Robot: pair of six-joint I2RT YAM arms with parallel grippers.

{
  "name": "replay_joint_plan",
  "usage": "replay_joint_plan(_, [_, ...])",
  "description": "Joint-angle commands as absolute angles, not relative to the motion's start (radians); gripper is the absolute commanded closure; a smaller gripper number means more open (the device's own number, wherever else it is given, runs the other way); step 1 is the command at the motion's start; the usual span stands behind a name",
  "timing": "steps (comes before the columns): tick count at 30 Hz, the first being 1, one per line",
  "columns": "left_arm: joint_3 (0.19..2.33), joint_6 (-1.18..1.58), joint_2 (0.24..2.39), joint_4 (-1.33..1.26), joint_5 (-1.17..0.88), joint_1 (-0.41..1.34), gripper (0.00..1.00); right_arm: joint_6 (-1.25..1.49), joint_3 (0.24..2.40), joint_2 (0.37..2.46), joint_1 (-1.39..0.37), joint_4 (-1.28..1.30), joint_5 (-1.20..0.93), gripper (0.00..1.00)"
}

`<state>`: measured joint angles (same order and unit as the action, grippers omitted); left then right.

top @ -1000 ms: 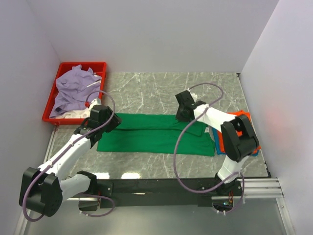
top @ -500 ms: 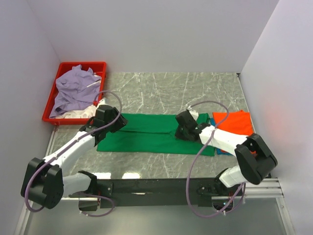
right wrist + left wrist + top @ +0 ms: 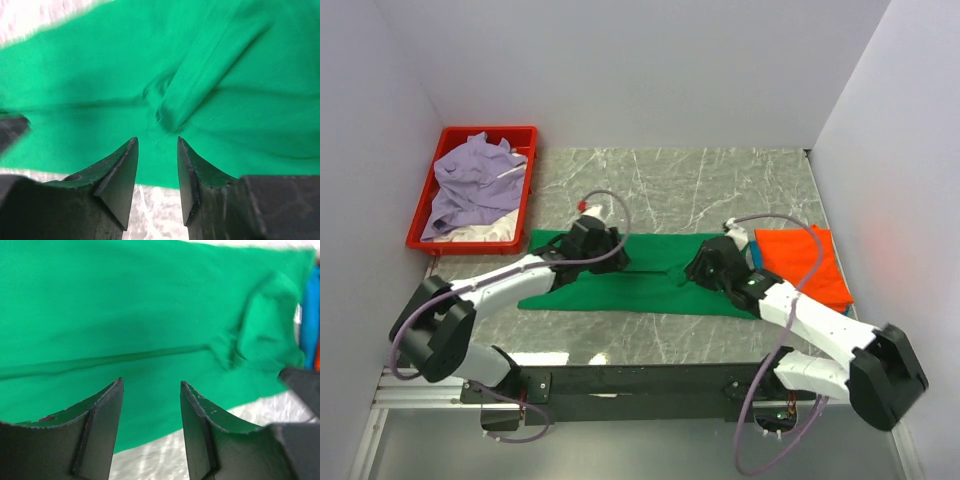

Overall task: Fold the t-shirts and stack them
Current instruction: Fold the tshirt

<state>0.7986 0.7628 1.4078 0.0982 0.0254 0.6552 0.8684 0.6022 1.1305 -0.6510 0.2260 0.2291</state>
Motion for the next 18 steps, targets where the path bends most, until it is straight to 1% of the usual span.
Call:
replay_joint_plan(1, [0.900,0.704,1.468,0.028,0.061,0.748,0.45,0.784,0.640,1.054,-0.537,0.311,0.286,0.55])
replay_joint_plan(2, [0.919,0.701,1.488,0.028,0.080,0.768,0.45,0.761,0.647,1.052,-0.484,0.314,0.250,0.55])
replay_joint_plan(3, [0.940,0.693,1.509,0.029,0.089,0.787,0.45,0.714,0.658,1.054,-0.380,0.308,0.209,0.55])
replay_joint_plan(5, [1.008,0.683,1.587,0.035,0.104,0.836,0.45,0.657,0.704,1.092,-0.301,0.305,0.131,0.55])
replay_joint_plan(7, [1.086,0.670,1.671,0.051,0.110,0.877,0.45,0.626,0.751,1.170,-0.240,0.325,0.114,0.55])
replay_joint_plan(13, [1.241,0.681,1.844,0.104,0.135,0.937,0.45,0.575,0.883,1.390,-0.193,0.282,0.052,0.54])
replay_joint_plan(18, [1.305,0.695,1.902,0.153,0.167,0.953,0.46,0.561,0.965,1.534,-0.192,0.275,0.022,0.53])
